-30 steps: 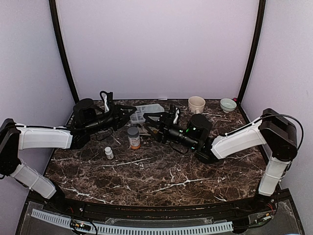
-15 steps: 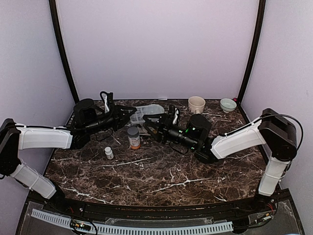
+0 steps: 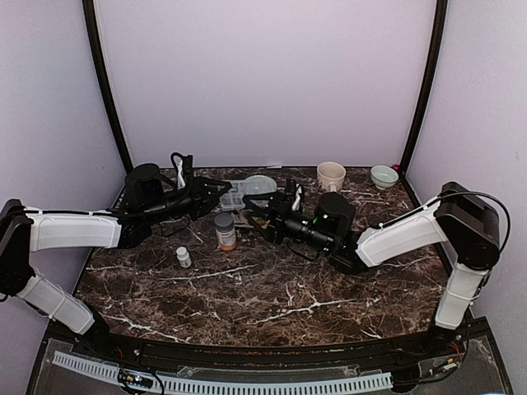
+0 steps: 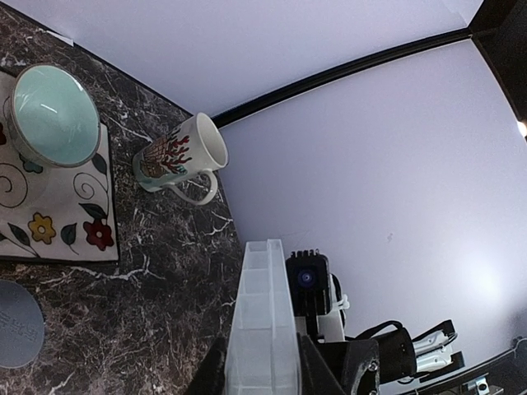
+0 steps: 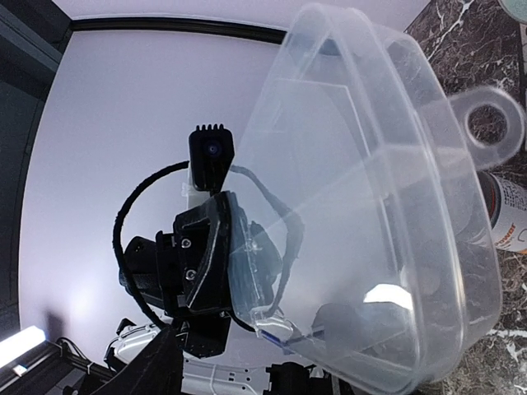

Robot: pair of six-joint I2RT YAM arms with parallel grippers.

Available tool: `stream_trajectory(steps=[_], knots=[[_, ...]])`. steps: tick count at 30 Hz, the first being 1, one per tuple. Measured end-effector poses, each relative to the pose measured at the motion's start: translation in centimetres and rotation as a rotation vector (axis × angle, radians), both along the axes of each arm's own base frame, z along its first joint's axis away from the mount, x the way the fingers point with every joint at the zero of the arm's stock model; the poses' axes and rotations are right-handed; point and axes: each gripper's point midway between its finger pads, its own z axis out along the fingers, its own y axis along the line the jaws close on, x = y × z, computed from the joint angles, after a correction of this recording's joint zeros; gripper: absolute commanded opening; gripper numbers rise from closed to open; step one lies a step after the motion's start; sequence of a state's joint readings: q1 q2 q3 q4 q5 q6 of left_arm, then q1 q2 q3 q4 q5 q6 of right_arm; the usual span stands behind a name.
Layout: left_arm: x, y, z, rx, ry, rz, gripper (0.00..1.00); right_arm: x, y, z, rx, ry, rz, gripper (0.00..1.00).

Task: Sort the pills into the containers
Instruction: Pass from the left arm to the right

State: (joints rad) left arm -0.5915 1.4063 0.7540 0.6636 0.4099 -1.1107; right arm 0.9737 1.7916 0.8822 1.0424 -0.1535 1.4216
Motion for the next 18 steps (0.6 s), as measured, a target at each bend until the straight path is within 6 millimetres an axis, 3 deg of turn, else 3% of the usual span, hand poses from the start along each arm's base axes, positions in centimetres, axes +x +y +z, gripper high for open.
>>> stream_trajectory(steps=[9, 18], knots=[[-0.3, -0.1, -0.2, 0.005, 0.010, -0.017, 0.00, 0.6, -0.1, -0.2, -0.008, -0.009, -0.007, 0.55], [-0.3, -0.2, -0.2, 0.002, 0.013, -0.021, 0.00, 0.9, 0.2, -1.0, -0.020, -0.003, -0.006, 0.35]])
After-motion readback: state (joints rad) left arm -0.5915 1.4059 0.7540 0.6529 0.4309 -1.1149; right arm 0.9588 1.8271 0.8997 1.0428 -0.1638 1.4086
